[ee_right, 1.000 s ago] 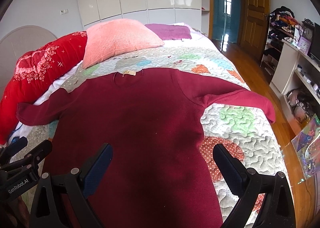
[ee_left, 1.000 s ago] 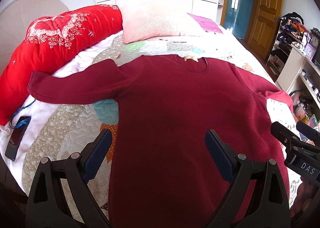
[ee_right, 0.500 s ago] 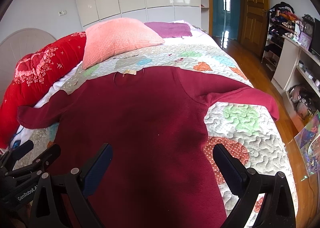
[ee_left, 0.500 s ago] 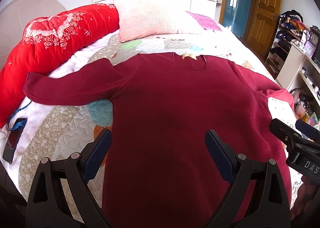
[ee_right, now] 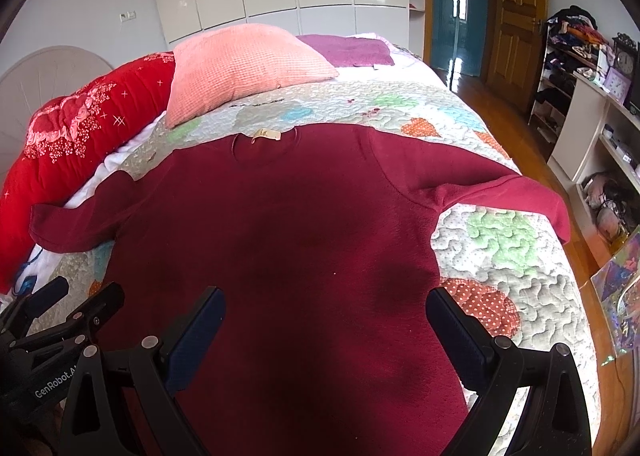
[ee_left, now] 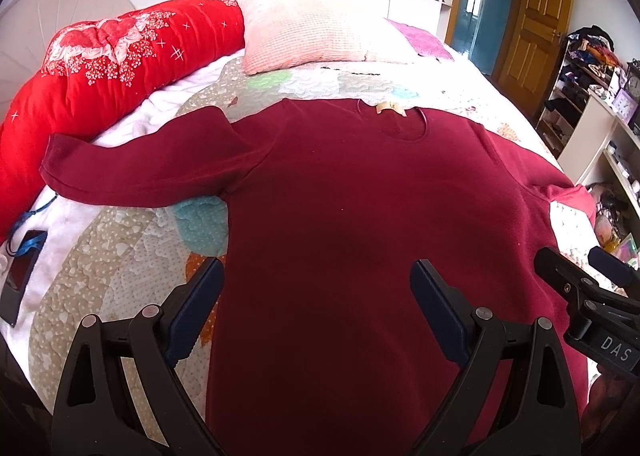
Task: Fold small clothes
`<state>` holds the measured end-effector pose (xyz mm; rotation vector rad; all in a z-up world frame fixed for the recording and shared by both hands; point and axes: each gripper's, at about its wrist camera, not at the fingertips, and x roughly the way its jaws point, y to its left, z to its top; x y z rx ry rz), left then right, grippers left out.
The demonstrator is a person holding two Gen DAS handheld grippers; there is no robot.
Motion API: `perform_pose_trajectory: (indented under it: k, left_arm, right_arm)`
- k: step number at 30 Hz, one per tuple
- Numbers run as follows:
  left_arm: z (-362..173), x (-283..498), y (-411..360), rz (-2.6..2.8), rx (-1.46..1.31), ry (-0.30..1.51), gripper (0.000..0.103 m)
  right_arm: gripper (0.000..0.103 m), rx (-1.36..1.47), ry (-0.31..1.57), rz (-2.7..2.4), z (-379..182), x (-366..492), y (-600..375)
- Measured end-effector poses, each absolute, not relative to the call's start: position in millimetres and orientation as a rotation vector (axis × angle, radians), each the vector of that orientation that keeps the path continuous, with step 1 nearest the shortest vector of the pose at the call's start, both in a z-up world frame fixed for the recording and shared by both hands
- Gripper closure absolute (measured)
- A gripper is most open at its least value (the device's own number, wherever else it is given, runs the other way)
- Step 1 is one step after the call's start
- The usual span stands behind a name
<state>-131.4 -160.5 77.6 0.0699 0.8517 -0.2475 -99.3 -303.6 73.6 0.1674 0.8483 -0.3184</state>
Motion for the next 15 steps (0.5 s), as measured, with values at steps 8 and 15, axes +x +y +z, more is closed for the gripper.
perform_pose_trajectory:
  k: [8,15]
  left_arm:
    - [75,-126,-160,-0.240,0.068,0.855,0.009]
    - [73,-120,-155,-0.236,0.058,0.862,0.009]
  right_arm:
    - [0.003,0.161,0.851,-0.311,70,-88,-300]
    - [0.003,0.150,0.854,-0.307,69,-82,-298]
